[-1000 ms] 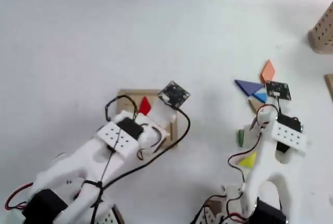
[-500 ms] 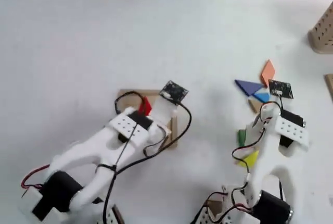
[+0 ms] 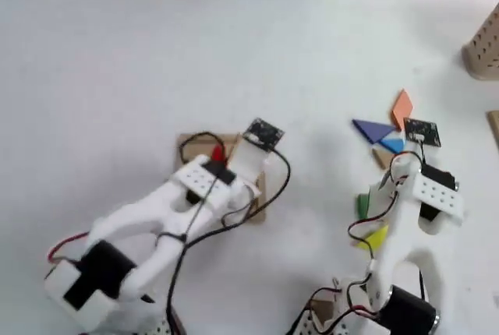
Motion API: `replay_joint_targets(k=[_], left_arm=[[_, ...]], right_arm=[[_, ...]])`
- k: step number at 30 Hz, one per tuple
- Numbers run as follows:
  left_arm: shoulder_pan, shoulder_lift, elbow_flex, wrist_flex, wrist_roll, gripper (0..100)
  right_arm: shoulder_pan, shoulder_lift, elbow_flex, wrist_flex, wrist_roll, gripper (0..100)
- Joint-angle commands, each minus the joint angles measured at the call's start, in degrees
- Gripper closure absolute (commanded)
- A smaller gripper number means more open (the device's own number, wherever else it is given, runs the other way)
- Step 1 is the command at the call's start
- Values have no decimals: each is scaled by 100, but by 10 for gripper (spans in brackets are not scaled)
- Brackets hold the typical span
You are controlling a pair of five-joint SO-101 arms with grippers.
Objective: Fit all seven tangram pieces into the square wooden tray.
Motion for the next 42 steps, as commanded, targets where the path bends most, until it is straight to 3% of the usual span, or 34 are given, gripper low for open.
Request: replay_joint_targets(k=[1, 13, 23, 31, 36, 42], left_arm=[[-57, 796, -1143, 316, 88, 977], [-268, 1499, -2585, 343, 88, 977], [-1068, 2105, -3323, 378, 62, 977], [-963, 1358, -3288, 378, 53, 977], [-769, 743, -2901, 835, 35, 977], [-215, 163, -1960, 818, -686, 977]], right_arm=[[57, -4, -193, -22, 70, 980], [66, -4, -176, -22, 70, 980], [66, -4, -176, -22, 79, 980], [66, -4, -176, -48, 79, 980], [48, 4, -176, -57, 79, 980], [48, 4, -176, -57, 79, 980]])
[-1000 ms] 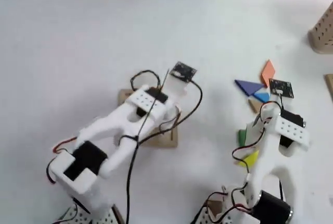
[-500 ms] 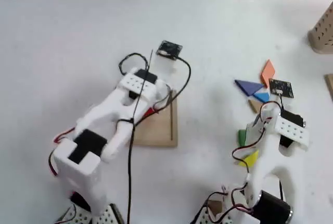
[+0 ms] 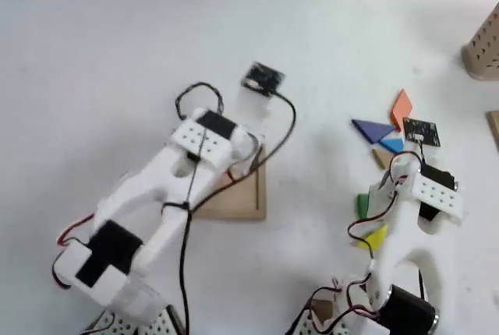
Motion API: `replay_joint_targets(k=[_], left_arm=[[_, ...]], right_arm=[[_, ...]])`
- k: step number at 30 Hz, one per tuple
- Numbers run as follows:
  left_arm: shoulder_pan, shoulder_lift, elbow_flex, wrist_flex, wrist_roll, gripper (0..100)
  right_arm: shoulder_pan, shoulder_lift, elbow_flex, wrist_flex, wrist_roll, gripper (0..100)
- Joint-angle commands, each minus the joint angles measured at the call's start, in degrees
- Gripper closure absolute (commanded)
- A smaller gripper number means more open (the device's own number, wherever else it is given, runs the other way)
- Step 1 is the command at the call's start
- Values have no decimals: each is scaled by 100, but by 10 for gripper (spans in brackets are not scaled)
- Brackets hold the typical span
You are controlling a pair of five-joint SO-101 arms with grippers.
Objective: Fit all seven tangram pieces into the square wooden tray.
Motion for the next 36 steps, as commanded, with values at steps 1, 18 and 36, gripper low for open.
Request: replay_joint_targets(k=[1, 18, 36], left_arm=[[400, -567, 475, 26, -343, 977], [-163, 171, 958, -1240, -141, 977], [-198, 1059, -1081, -53, -185, 977]], right_arm=[[48, 4, -176, -57, 70, 980], [57, 4, -167, -57, 70, 980], [57, 4, -114, -154, 70, 979]])
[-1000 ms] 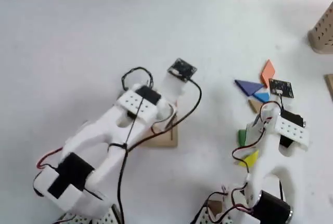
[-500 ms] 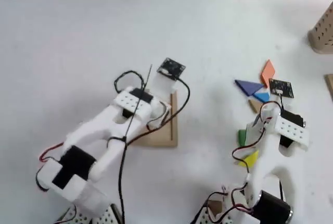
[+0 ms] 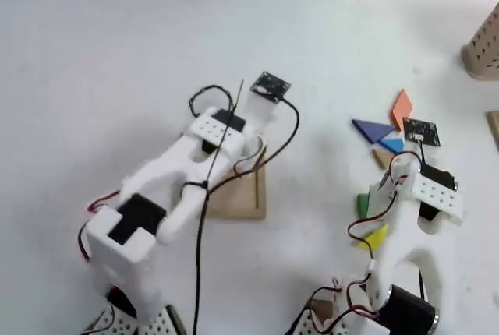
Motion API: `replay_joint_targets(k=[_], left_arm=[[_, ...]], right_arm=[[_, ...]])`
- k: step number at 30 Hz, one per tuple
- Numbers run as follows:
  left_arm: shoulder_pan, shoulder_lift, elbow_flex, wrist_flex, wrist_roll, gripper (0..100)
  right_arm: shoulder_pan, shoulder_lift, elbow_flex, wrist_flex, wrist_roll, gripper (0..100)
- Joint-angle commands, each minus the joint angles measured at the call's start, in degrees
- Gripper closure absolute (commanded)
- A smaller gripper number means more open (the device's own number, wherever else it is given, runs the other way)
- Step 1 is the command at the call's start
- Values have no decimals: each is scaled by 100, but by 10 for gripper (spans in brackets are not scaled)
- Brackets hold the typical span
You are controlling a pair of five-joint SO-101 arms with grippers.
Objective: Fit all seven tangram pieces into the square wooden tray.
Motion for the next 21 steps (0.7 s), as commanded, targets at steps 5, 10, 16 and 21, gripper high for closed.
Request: replay_joint_targets(k=[5, 10, 16, 21], left_arm=[[-66, -1657, -343, 809, 53, 977], [-163, -2589, 79, 1116, 53, 977], [-901, -3486, 1002, 1213, 35, 977], [-1534, -4435, 2242, 1090, 9, 973]], right_arm=[[40, 4, -44, -268, 229, 980], [48, 4, -44, -268, 220, 980], [48, 4, -35, -277, 220, 980], [48, 4, -35, -277, 255, 978]])
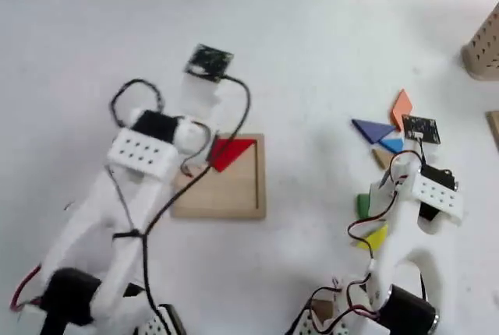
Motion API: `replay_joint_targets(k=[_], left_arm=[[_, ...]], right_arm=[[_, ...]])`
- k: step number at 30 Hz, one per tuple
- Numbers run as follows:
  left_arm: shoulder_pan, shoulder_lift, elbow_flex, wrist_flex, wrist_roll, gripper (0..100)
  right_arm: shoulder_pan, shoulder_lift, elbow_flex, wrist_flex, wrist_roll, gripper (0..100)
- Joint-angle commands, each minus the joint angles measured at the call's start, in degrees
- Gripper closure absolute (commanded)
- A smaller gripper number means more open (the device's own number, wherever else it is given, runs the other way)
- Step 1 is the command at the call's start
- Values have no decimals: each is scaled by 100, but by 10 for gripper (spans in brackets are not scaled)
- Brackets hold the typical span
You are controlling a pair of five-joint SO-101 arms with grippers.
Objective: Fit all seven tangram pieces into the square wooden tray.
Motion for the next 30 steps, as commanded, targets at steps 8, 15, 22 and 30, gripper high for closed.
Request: replay_joint_targets(k=[8, 15, 22, 30], left_arm=[[-866, -1235, 2426, -1503, 9, 972], [-848, -1226, 2479, -1521, 9, 805], [-848, -1218, 2479, -1521, 9, 786], [-840, -1218, 2585, -1565, 9, 789]], right_arm=[[-40, -4, -905, 1701, 1802, 967], [963, 4, -976, 1991, 3578, 729], [1095, 4, 44, 840, 4800, 721], [1130, 4, 756, 567, 5468, 721]])
